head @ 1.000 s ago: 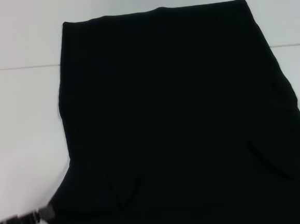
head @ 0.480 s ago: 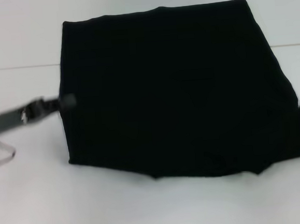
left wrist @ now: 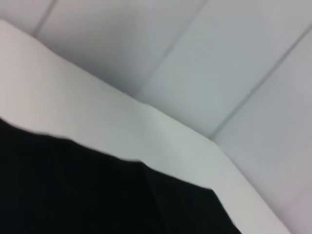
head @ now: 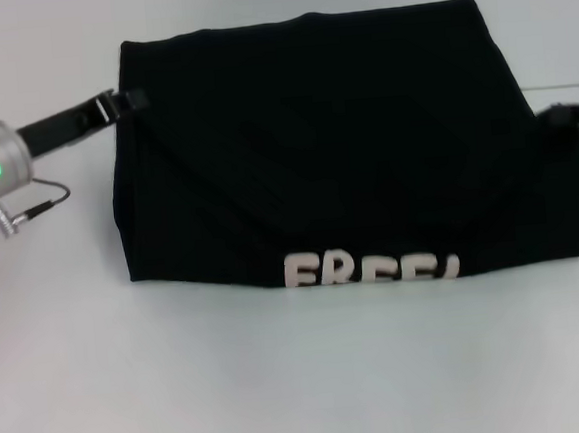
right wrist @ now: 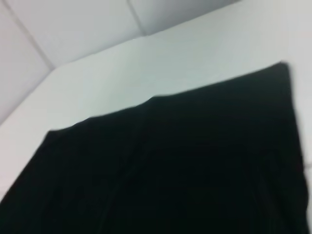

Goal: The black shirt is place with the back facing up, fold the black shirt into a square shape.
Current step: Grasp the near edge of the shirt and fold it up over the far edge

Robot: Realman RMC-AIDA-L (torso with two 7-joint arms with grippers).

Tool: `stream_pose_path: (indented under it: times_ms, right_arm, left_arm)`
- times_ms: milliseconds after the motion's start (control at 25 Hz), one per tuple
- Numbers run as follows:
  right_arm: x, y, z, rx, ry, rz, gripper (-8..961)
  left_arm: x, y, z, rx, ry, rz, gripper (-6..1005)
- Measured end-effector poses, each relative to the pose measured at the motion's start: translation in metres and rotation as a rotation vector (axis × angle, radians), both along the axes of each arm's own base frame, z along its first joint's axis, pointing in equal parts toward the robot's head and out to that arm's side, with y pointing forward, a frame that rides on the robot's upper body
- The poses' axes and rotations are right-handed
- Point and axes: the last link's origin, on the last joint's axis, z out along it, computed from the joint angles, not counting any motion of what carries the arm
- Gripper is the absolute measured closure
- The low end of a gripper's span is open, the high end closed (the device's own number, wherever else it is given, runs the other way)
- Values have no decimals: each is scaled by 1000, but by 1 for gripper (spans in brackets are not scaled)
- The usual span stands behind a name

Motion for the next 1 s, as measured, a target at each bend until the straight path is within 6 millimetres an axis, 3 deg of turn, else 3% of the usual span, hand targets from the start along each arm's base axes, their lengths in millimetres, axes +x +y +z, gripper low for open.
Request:
stream_pose_path:
  times_ms: [280,440,1000]
  right_arm:
    - [-22,34,-10,106,-99,-20,850]
    - [-28,44,-16,125,-149,-26,847]
    - [-21,35,-47,106,-170,-78,837]
  left_arm:
    - [2,20,-3,67,99,51,974]
    - [2,27,-3,102,149,73,970]
    - [-4,19,-34,100,189,110,957]
